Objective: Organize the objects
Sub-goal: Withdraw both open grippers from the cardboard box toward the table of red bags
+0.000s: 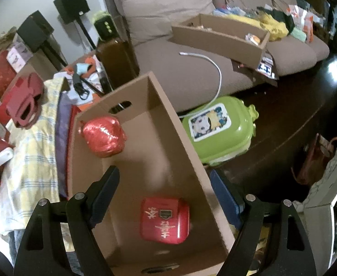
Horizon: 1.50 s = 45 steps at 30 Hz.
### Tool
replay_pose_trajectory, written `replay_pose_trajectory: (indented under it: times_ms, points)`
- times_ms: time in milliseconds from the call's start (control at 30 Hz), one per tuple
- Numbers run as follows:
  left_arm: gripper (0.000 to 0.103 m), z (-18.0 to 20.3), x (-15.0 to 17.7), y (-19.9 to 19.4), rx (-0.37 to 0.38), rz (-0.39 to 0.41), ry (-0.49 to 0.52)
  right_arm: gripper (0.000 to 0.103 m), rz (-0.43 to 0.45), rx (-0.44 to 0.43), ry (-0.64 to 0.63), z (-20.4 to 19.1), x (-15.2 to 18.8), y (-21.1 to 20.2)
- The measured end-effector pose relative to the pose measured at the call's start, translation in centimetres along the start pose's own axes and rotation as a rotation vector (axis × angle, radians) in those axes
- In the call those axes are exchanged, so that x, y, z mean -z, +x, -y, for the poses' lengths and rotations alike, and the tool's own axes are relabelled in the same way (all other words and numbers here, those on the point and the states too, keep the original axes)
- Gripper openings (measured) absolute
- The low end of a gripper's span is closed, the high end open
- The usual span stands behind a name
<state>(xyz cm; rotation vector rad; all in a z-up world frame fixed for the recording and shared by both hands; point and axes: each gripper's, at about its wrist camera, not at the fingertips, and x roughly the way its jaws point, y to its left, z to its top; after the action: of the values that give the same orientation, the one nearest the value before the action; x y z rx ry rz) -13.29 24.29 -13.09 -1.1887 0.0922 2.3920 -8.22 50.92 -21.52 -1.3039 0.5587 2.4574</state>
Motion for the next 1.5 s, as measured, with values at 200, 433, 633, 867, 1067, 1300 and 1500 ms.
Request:
replay_pose_trajectory:
  times_ms: [200, 433, 633, 867, 1067, 1300, 1500]
  points:
    - [0.1, -4.6, -1.1, -2.7, -0.022, 0.052, -0.08, 0.083, 0.049, -0.021, -0.032, -1.4, -0.7, -2.5]
    - [0.1, -9.6, -1.6, -5.3, -0.076, 0.128, -0.161, 0.083, 0.11, -0.045, -0.073, -2.9, -1.3, -5.8]
    - [0.1, -11.5, -1.2, -7.0, -0.097, 0.159, -0.199, 0.083, 0.153, -0.067, -0.098, -4.0, -1.4, -7.8]
    - [0.1, -11.3, -1.4, -8.3, -0.079, 0.181, -0.189, 0.083, 0.165, -0.075, -0.11, -4.5, -1.4, -8.5]
    - [0.1, -12.0, -1.8, -10.1, -0.098, 0.204, -0.177, 0.083, 0.171, -0.081, -0.107, -4.5, -1.5, -9.0]
    - [0.1, -16.8, -1.5, -12.9, -0.182, 0.246, -0.229, 0.083, 0.199, -0.097, -0.141, -4.9, -1.6, -10.9]
    - [0.1, -20.5, 0.1, -14.5, -0.242, 0.256, -0.229, 0.083, 0.228, -0.113, -0.171, -6.2, -1.3, -12.4]
